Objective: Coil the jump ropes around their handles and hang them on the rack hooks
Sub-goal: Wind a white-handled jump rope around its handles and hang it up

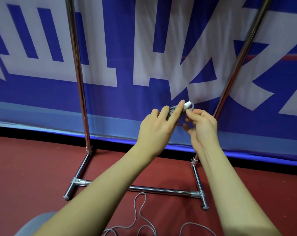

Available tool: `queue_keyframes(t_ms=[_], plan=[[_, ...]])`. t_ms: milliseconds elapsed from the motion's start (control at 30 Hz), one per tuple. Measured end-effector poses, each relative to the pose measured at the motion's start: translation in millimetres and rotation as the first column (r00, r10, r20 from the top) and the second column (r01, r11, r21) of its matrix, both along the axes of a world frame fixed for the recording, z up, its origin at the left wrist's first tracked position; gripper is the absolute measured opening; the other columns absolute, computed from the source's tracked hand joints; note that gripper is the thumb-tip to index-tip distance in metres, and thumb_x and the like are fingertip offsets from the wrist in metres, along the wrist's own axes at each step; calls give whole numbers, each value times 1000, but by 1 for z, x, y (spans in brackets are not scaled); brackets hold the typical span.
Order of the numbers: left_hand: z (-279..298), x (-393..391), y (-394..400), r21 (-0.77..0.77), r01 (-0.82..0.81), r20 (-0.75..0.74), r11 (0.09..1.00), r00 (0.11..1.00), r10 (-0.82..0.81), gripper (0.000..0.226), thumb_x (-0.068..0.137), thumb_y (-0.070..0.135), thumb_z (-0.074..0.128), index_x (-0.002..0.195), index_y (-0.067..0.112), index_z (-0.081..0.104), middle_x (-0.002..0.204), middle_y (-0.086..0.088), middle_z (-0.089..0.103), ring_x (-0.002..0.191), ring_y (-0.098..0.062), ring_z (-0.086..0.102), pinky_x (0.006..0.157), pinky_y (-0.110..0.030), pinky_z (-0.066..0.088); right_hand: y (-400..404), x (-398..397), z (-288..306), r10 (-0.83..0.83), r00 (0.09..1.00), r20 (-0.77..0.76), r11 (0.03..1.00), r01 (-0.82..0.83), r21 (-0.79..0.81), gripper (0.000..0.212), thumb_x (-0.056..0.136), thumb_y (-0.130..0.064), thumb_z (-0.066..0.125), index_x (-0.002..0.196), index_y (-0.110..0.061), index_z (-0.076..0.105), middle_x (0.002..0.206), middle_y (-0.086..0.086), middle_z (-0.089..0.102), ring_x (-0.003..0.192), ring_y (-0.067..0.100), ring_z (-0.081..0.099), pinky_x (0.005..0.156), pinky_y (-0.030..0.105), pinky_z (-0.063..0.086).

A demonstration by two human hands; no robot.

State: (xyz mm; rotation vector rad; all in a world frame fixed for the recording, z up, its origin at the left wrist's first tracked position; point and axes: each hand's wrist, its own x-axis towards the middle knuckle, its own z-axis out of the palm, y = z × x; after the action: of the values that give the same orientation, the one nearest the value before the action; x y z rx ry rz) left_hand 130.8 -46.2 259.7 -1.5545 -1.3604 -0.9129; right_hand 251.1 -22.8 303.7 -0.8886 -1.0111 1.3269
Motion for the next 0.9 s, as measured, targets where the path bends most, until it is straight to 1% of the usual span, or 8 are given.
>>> queue_keyframes(t_ms=[67,167,267,333,433,567,733,900], plan=[[-3,2,0,-31,-21,-16,999,1000,20,70,80,17,74,142,20,43,91,-3,62,58,-20,39,46,-28,24,0,-1,1,-48,999,5,999,48,-12,19,87,0,62,72,-11,58,67,4,55,60,11,50,60,27,42],[-4,5,0,-33,-1,43,999,999,2,69,73,11,79,136,21,55,115,-10,67,56,-22,44,46,-25,23,-1,-4,-1,-120,991,53,989,114,98,18,87,0,62,73,-10,60,68,4,57,62,12,51,61,25,44],[2,3,-1,-84,98,154,992,985,-84,51,87,22,56,137,27,51,122,-4,65,56,-22,50,44,-23,24,-2,-5,-8,-144,984,102,956,111,272,17,89,-1,61,82,-16,65,80,3,65,78,15,59,72,27,49],[8,0,-7,-194,244,306,950,935,-178,48,92,35,41,140,33,39,122,4,60,69,-20,57,42,-25,33,-1,-3,-12,-157,981,117,928,106,358,21,88,-1,63,86,-22,69,85,-3,70,84,14,61,79,32,51],[12,-3,-16,-199,485,547,852,776,-314,47,93,43,41,139,33,41,125,11,55,92,-11,58,57,-37,52,2,-1,-12,-104,994,-14,938,103,332,20,87,-2,64,91,-20,71,86,-8,72,84,12,63,73,27,51],[17,-2,-20,-157,617,650,771,652,-390,46,93,43,45,138,35,42,127,13,54,96,-9,58,73,-44,54,3,-3,-11,-34,990,-136,961,70,267,15,89,0,62,91,-13,69,84,-2,71,86,20,64,76,31,51],[18,-3,-20,-160,653,666,741,625,-407,45,93,45,45,137,39,41,127,13,54,98,-10,59,76,-46,53,2,-1,-11,-62,987,-146,954,101,282,14,87,-1,65,89,-14,69,77,-6,72,79,16,64,73,30,52],[18,-3,-20,-111,698,715,708,550,-431,47,92,42,49,138,34,47,123,14,55,79,-5,54,70,-41,55,0,-2,-8,16,985,-170,961,32,275,10,88,-1,62,85,-10,66,70,-6,67,67,12,61,68,27,50]])
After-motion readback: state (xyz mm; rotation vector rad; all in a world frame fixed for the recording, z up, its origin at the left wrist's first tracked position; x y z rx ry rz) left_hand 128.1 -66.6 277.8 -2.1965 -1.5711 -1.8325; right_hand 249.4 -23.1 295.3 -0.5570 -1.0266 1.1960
